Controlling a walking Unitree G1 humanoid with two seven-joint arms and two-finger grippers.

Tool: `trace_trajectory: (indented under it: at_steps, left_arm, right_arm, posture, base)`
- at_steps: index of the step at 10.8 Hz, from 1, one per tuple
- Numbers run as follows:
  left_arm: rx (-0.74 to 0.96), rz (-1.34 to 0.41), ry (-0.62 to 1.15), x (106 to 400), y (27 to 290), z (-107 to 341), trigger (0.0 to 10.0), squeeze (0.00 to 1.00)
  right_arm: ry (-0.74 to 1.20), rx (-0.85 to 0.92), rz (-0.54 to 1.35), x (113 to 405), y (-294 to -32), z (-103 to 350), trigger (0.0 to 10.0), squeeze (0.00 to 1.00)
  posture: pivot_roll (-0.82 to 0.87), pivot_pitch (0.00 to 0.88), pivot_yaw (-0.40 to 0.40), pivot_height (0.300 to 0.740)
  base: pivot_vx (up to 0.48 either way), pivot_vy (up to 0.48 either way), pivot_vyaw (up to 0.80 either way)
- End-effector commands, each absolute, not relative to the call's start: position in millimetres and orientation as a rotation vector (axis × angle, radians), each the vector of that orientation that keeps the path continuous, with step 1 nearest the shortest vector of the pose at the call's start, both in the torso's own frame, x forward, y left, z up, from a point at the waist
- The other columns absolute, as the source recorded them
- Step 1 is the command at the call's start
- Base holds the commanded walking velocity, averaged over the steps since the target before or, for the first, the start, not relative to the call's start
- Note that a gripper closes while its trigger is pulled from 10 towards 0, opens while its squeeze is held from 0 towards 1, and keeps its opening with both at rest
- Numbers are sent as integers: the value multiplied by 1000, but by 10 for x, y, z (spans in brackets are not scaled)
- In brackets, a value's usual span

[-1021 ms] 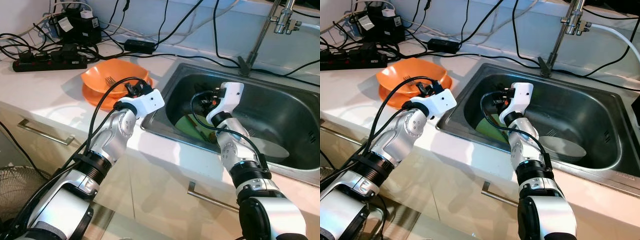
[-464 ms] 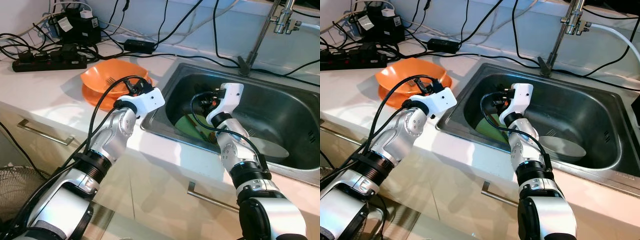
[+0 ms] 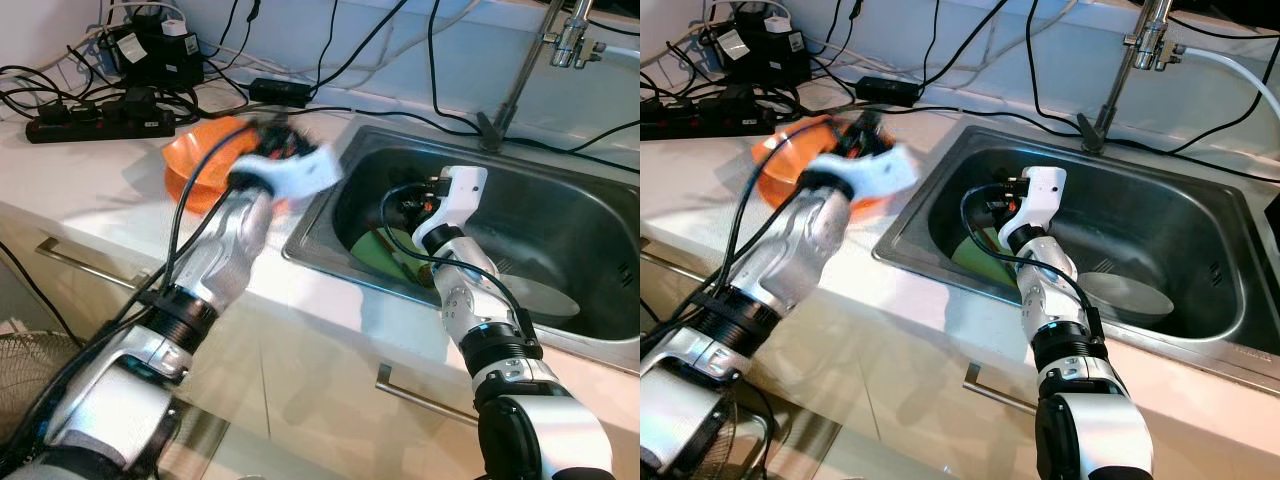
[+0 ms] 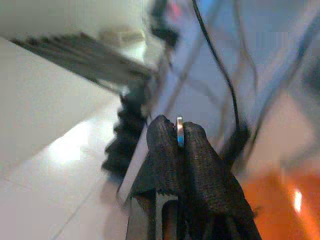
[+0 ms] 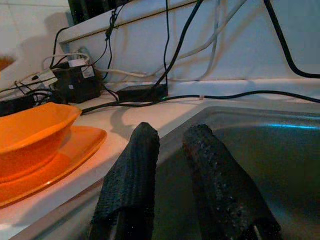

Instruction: Kitchen organization

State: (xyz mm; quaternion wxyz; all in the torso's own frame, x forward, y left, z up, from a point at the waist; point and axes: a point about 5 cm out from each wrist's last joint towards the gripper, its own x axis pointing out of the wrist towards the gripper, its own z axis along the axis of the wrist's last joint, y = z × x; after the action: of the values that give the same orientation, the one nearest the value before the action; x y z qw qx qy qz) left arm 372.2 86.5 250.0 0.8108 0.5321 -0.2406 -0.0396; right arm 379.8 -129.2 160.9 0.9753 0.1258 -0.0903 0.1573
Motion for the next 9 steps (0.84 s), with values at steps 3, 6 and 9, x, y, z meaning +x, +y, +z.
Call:
trace_trajectory:
  at_steps: [3, 6, 9]
  left_arm:
    - [618, -345, -669, 3414, 515, 2703, 10000, 0]
    - [306, -467, -633, 3337, 544, 2753, 10000, 0]
    - [110, -548, -588, 3319, 603, 2777, 10000, 0]
  right_arm:
    - [-209, 181, 287, 3798, -1348, 1644, 10000, 1000]
    - [-300, -49, 276, 3780, -1400, 1766, 10000, 1000]
    - [-362, -148, 400, 3730, -1304, 1822, 10000, 1000]
  posture:
    - [238, 3, -47, 740]
    - [241, 0, -40, 740]
    - [240, 0, -35, 740]
  base:
    - [0, 0, 0]
    - [0, 0, 0]
    - [0, 0, 0]
